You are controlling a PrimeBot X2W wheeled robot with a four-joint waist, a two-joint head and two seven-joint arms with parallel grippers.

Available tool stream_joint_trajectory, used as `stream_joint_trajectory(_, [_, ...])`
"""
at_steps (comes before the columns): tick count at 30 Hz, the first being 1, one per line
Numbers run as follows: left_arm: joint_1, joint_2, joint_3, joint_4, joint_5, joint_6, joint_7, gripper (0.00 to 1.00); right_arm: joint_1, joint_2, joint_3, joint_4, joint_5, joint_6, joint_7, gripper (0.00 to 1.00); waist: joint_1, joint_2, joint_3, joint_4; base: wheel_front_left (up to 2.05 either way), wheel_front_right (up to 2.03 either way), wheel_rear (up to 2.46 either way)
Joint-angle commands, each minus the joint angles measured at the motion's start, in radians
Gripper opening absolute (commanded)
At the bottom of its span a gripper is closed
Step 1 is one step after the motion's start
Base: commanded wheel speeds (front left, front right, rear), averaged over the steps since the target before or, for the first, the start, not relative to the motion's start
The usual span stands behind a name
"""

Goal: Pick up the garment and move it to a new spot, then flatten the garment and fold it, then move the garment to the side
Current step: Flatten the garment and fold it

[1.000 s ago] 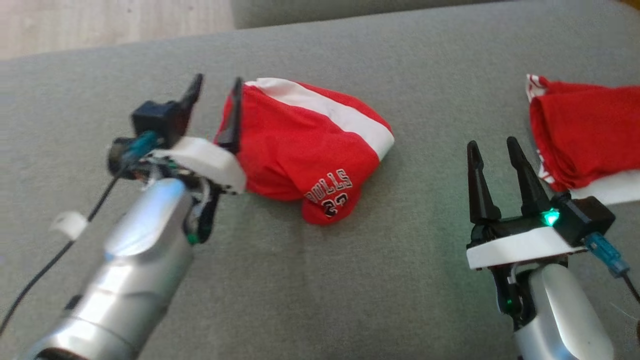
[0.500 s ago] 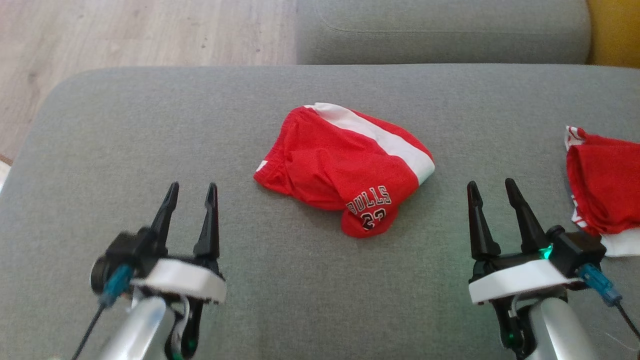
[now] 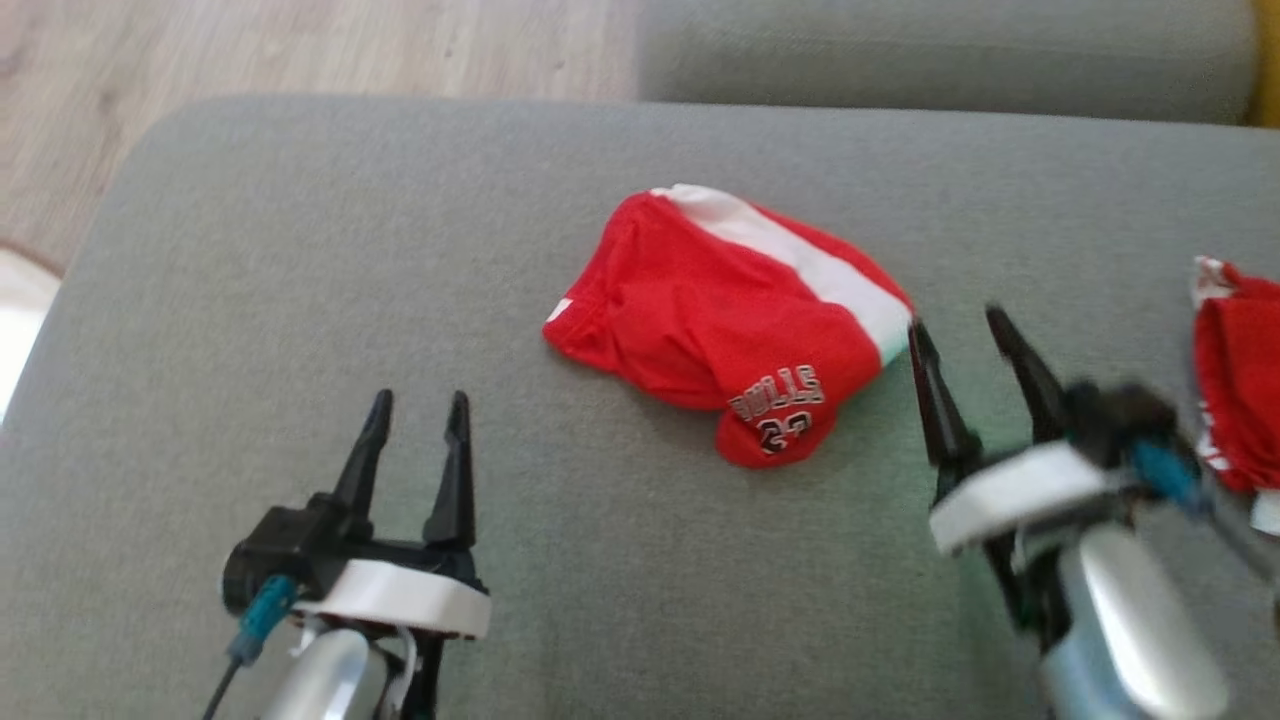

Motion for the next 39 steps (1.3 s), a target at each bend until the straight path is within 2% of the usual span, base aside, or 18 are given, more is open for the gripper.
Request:
stream_joint_trajectory(1, [-0.056, -0.007, 0.043, -0.019, 0.013, -0.011, -0.01, 1.0, -0.098, -0.03, 0.035, -0.018, -0.015, -0.001, 0.033, 1.0, -0.0001, -0.0001, 0.036, 0.034, 0.0, 0.0, 0.0])
stream_joint_trajectory(8, [-0.103, -0.08, 0.036, 0.037, 0.039, -0.061, -0.01, 1.0, -0.314, -0.136, 0.123, 0.149, 0.038, -0.001, 0.164, 1.0, -0.0001, -0.0001, 0.103, 0.14, 0.0, 0.0, 0.0])
stream_joint_trajectory(19, [-0.155, -0.135, 0.026, 0.08, 0.067, -0.108, -0.01, 1.0, -0.554, -0.267, 0.313, 0.463, 0.199, -0.001, 0.236, 1.0, -0.0001, -0.0001, 0.181, 0.274, 0.0, 0.0, 0.0])
stream_joint_trajectory(26, [-0.161, -0.142, 0.018, 0.082, 0.06, -0.114, -0.01, 1.0, -0.618, -0.308, 0.385, 0.589, 0.242, -0.001, 0.237, 1.0, -0.0001, -0.0001, 0.204, 0.311, 0.0, 0.0, 0.0])
stream_joint_trajectory(30, [-0.16, -0.142, 0.003, 0.072, 0.04, -0.107, -0.01, 1.0, -0.64, -0.305, 0.429, 0.642, 0.279, -0.001, 0.225, 1.0, -0.0001, -0.0001, 0.213, 0.316, 0.0, 0.0, 0.0])
stream_joint_trajectory(31, [-0.163, -0.142, 0.0, 0.071, 0.036, -0.104, -0.01, 1.0, -0.653, -0.305, 0.446, 0.655, 0.297, -0.001, 0.206, 0.0, -0.0001, -0.0001, 0.216, 0.315, 0.0, 0.0, 0.0])
stream_joint_trajectory(39, [-0.156, -0.143, 0.016, 0.084, 0.047, -0.099, -0.01, 1.0, -0.732, -0.323, 0.473, 0.698, 0.316, -0.001, 0.049, 0.0, -0.0001, -0.0001, 0.179, 0.294, 0.0, 0.0, 0.0])
